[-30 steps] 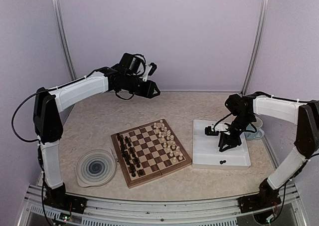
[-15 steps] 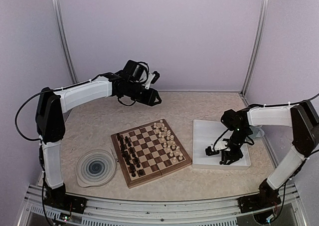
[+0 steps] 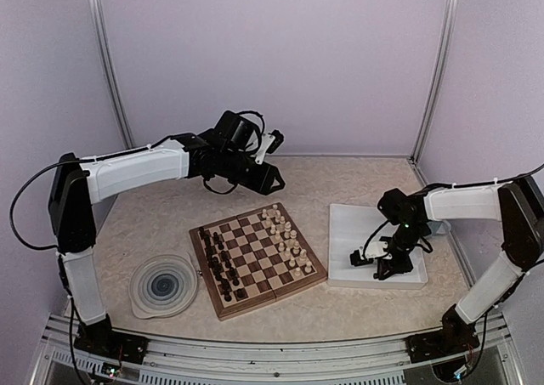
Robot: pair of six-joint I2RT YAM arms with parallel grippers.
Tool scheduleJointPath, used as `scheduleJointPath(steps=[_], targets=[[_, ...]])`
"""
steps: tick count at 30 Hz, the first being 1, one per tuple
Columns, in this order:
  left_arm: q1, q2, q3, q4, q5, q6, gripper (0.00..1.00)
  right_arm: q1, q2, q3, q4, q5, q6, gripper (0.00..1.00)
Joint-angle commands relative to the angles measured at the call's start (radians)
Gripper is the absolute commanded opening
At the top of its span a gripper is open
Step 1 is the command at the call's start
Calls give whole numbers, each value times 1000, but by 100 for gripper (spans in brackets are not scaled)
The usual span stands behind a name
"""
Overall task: Set up the chess pieces on the board
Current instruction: Pick up the pawn from the storage box, then pass from the right arm to the left
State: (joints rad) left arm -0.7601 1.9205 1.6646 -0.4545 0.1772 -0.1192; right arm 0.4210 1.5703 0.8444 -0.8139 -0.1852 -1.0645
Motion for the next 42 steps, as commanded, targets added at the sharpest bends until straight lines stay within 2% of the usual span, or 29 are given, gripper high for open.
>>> scheduleJointPath(steps=[1,6,13,21,27,31,37,42], targets=[[-61,-44,-24,79,-5,-5,41,7,-26,-6,-15,-4,43,9],[-133,-51,-66,166,22,-33,41,6,-120,74,-76,-61,100,8],[-172,-63,-226,493,151,-222,41,-5,-188,118,-31,-166,189,6],[-215,18,-227,606,231,-328,45,-3,-247,189,15,-295,291,8],[-223,97,-204,657,321,-489,45,67,-269,251,33,-199,347,9],[-224,113,-225,754,384,-576,46,142,-262,272,33,-121,357,9],[-223,145,-213,793,420,-630,46,214,-230,309,10,-53,330,10],[-223,178,-197,806,445,-665,42,249,-226,325,8,-33,327,10]])
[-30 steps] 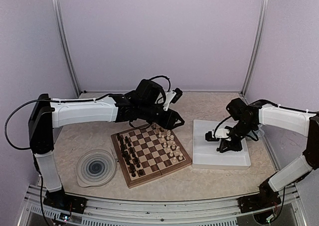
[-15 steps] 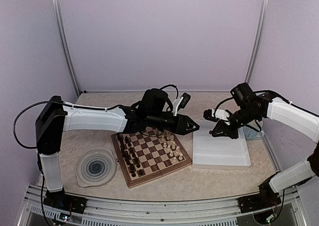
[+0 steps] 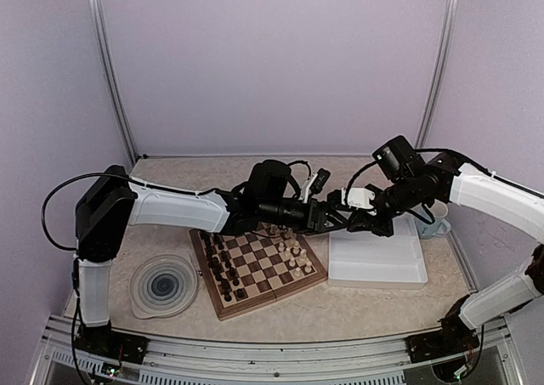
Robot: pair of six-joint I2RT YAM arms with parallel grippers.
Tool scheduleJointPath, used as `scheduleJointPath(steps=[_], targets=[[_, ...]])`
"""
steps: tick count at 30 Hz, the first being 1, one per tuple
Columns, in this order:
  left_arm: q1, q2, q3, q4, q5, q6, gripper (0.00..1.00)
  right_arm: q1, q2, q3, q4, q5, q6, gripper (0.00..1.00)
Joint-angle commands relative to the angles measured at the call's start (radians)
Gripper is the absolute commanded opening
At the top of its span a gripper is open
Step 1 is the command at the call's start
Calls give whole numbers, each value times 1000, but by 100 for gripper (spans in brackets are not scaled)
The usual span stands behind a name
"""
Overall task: Set up the chess pieces on the board
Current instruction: Pass from the right arm to the left
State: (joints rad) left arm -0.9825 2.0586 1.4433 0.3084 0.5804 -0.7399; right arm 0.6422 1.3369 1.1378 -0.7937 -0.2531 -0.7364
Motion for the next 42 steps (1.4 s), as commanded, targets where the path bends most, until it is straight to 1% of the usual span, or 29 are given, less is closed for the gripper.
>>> scheduleJointPath(steps=[1,8,11,18,20,23,25,27,28,33,37,40,42], targets=[[-2,46,28,43,44,-49,40,30,7,32,-12,34,1,11],[0,62,41,56,66,-54,28,39,4,31,-4,33,-1,11],[2,73,58,57,82,-50,25,45,3,30,-4,27,-7,12],[3,86,57,101,129,-49,11,52,4,34,-4,28,-15,14],[8,82,50,109,133,-44,9,51,-1,47,-5,24,-10,18],[15,58,4,157,128,-29,7,34,-34,68,4,-3,11,28],[18,21,-38,204,116,-12,7,-10,-73,84,22,-74,19,37],[16,-18,-83,253,92,11,7,-72,-103,100,49,-169,56,48],[14,-33,-109,287,73,23,6,-103,-102,110,52,-220,82,51],[-9,-131,-220,438,-26,118,6,-235,-72,134,86,-484,242,52],[-30,-196,-262,472,-117,206,6,-360,-13,119,117,-798,407,53],[-37,-222,-273,479,-169,240,7,-387,37,110,84,-947,429,54],[-37,-221,-263,475,-184,252,7,-388,53,99,56,-1022,411,60]])
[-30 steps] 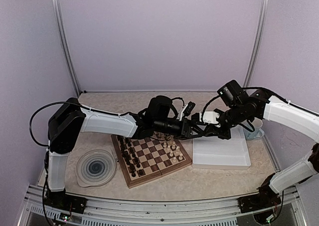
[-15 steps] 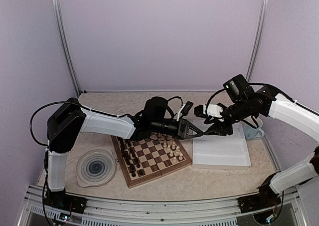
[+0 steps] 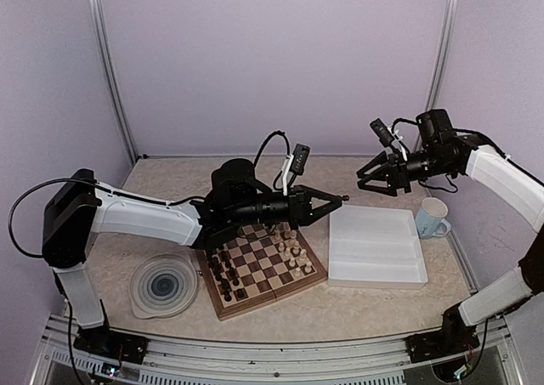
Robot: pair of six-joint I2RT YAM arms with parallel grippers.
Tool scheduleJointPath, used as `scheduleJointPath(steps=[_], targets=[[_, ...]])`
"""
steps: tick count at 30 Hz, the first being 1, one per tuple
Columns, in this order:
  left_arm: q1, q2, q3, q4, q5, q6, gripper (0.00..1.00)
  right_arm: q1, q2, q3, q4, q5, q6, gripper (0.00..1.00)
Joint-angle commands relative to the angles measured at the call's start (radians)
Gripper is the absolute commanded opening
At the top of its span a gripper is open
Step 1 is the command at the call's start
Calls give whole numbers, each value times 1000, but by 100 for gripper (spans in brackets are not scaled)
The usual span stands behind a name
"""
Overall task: Set up the chess pieces on the board
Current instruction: Pass from the right arm to the left, then pass from the left arm to the right
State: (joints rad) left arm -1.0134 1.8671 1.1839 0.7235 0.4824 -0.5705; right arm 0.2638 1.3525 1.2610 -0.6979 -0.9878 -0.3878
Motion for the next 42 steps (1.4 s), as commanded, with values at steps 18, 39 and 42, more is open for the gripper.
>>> scheduleJointPath(steps=[18,39,42], targets=[[-17,46,87,50,-55,69,7,5,30,-119,85,-393,166,51],[-25,86,115,44,-49,47,7,68,51,-94,78,-376,139,15],[-25,89,122,6,-76,50,17,68,54,-70,66,-343,125,5]])
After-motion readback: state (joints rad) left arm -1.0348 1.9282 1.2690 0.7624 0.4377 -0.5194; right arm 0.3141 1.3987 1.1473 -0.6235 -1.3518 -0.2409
